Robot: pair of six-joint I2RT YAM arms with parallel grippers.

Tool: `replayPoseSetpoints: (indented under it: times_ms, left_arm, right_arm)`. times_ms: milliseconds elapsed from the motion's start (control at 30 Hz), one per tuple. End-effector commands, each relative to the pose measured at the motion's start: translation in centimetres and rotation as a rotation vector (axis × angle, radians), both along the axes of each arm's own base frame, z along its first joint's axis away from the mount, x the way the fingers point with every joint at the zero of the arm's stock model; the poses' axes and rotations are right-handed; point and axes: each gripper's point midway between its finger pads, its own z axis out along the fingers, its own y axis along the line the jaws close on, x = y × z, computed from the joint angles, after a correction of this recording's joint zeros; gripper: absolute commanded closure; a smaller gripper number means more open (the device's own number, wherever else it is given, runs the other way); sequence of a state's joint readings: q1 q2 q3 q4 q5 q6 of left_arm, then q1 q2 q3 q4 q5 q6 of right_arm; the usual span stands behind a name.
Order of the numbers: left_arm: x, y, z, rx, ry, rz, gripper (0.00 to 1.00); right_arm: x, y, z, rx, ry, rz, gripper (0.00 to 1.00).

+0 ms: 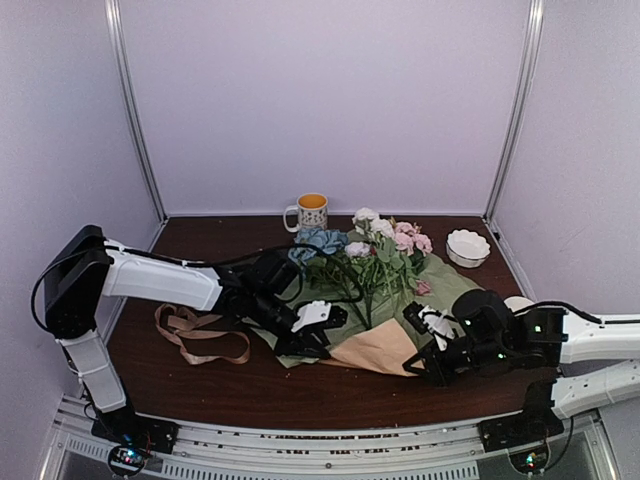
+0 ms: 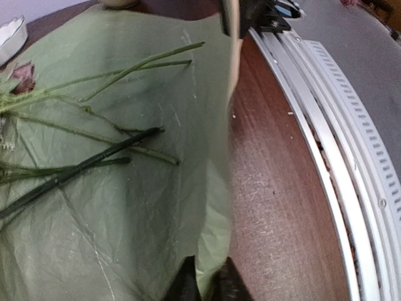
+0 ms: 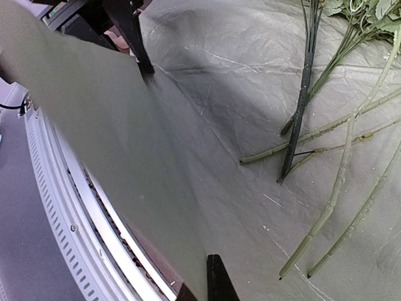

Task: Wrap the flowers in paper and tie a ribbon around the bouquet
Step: Pass from the left arm to the right, then fold the one-fourth-folded wrapping paper at the center of the board.

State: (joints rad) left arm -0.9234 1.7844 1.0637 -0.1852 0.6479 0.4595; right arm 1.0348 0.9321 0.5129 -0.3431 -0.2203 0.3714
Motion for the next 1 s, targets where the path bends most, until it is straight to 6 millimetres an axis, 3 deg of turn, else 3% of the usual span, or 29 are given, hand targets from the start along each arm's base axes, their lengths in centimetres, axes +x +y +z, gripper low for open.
replayPoseSetpoints:
  times_ms: [0, 133, 233, 333, 367, 433, 600, 767, 867, 967]
  left_arm:
    - [0.4, 0.0, 3.7, -0.05, -0.002, -0.013, 0.62]
    - [-0.1, -0.1, 8.5, -0.122, 0.001, -0.06, 0.43]
    - [3.3, -1.5, 9.7, -0.142, -0.021, 0.083, 0.44]
    - [8.1, -2.1, 5.7, 0.029, -0.078, 0.244, 0.57]
    - [9.0, -2.3, 3.6, 0.087, -0.072, 0.256, 0.59]
    - [10.2, -2.3, 1.3, 0.142, -0.087, 0.278, 0.6]
    - [10.3, -1.9, -2.4, 0.22, -0.082, 0.265, 0.61]
    - [9.6, -0.5, -5.3, 0.324, -0.125, 0.248, 0.61]
    - [9.2, -0.7, -4.7, 0.301, -0.112, 0.239, 0.62]
    - [8.9, -2.1, -0.6, 0.172, -0.118, 0.218, 0.62]
  right_arm:
    - [0.1, -0.2, 0.2, -0.019, -0.02, 0.006, 1.0]
    - [-0.3, -0.2, -0.3, -0.066, 0.014, 0.03, 1.0]
    - [-0.5, -0.1, 0.0, -0.079, 0.015, 0.051, 1.0]
    - [-0.7, 0.0, 0.0, -0.089, 0.05, 0.043, 1.0]
    - [-0.9, -0.1, -0.1, -0.099, 0.078, 0.042, 1.0]
    - [-2.0, 0.0, 0.0, -0.104, 0.141, 0.073, 1.0]
    - [-3.2, 0.6, 1.2, -0.048, 0.209, 0.108, 1.0]
    - [-0.2, 0.2, 1.5, -0.046, 0.234, 0.024, 1.0]
    - [1.0, 0.1, 0.8, -0.069, 0.261, 0.01, 1.0]
    - [0.9, 0.5, -0.3, -0.078, 0.287, 0.034, 1.0]
